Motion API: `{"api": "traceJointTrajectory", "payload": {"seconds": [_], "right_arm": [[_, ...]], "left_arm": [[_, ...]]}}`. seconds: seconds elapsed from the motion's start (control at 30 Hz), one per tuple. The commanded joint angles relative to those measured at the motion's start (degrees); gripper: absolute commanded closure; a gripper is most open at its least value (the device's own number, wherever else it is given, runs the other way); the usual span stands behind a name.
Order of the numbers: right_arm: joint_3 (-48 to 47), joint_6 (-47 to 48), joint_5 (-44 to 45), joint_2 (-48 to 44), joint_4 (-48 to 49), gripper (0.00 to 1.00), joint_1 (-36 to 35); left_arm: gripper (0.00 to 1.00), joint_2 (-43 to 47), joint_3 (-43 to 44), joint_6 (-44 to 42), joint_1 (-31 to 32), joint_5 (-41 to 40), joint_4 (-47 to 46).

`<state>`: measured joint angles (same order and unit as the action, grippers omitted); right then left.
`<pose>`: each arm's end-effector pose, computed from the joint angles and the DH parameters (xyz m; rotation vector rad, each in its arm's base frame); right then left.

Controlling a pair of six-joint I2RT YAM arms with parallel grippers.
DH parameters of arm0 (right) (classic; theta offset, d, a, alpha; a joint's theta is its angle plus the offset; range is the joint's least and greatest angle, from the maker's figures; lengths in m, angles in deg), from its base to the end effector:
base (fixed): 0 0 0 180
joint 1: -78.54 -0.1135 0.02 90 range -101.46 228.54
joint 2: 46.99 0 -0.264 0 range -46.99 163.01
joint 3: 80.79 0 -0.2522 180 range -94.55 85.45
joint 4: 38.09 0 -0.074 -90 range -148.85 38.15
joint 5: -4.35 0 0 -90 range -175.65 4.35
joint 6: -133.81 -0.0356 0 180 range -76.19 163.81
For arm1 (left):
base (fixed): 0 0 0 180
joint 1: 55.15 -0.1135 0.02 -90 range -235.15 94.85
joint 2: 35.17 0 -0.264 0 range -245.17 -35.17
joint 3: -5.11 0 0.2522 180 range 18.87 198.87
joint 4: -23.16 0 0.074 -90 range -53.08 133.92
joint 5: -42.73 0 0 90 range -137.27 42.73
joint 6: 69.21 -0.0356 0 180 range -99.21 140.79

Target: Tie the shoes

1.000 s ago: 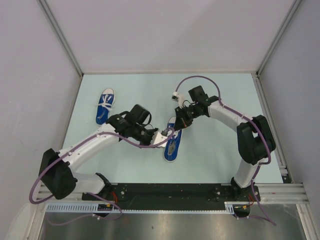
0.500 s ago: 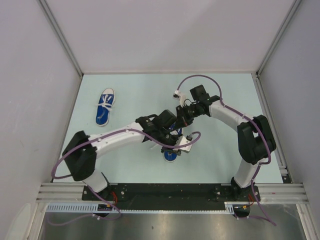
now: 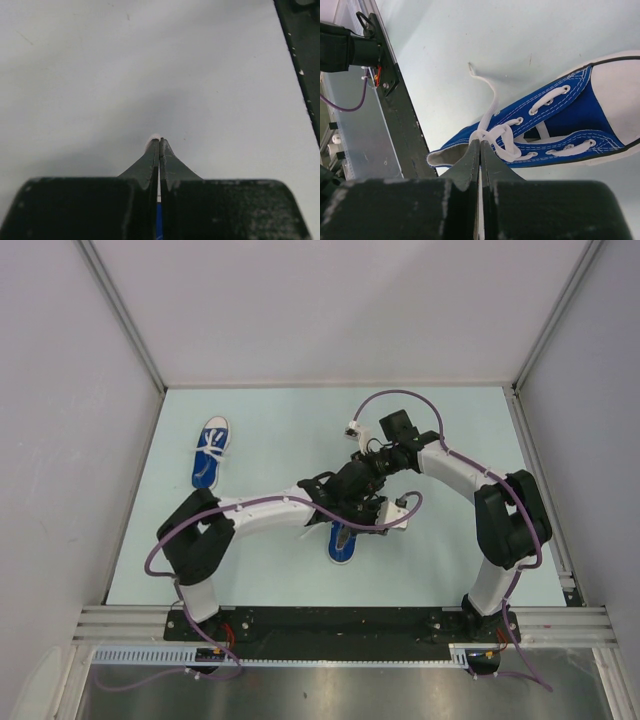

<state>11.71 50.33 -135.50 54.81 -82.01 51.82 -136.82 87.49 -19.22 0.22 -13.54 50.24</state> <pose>0.3177 0.1904 0.2272 -1.0211 2.2767 1.2552 0.2013 -0.3263 0.2139 1.9208 1.3644 -0.8279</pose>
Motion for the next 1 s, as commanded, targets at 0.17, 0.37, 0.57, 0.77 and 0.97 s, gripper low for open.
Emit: {"api": "traceJointTrajectory", "payload": {"seconds": [0.17, 0.37, 0.57, 0.77, 0.97], "right_arm": [[-1.9, 1.4, -3.0, 0.6, 0.2, 1.0, 0.3], [-1.9, 2.0, -3.0, 0.9, -1.0, 1.0, 0.3], [-1.9, 3.0, -3.1, 1.0, -1.8, 1.0, 0.3], [-1.9, 2.6, -3.0, 1.0, -1.0, 1.0, 0.0], [-1.9, 2.2, -3.4, 0.9, -0.3, 1.0, -0.3]], "left_arm": [[1.0, -4.7, 0.0, 2.1, 0.3, -4.2, -10.1], [0.9, -5.4, -1.0, 3.4, 0.3, -5.0, -11.6], [0.58, 10.4, -7.0, 10.2, 0.0, 1.1, -14.8], [0.59, 27.3, -14.6, 24.1, -8.2, 7.3, -14.2], [0.61, 30.2, -21.6, 24.7, -22.0, 9.6, -12.5]]}}
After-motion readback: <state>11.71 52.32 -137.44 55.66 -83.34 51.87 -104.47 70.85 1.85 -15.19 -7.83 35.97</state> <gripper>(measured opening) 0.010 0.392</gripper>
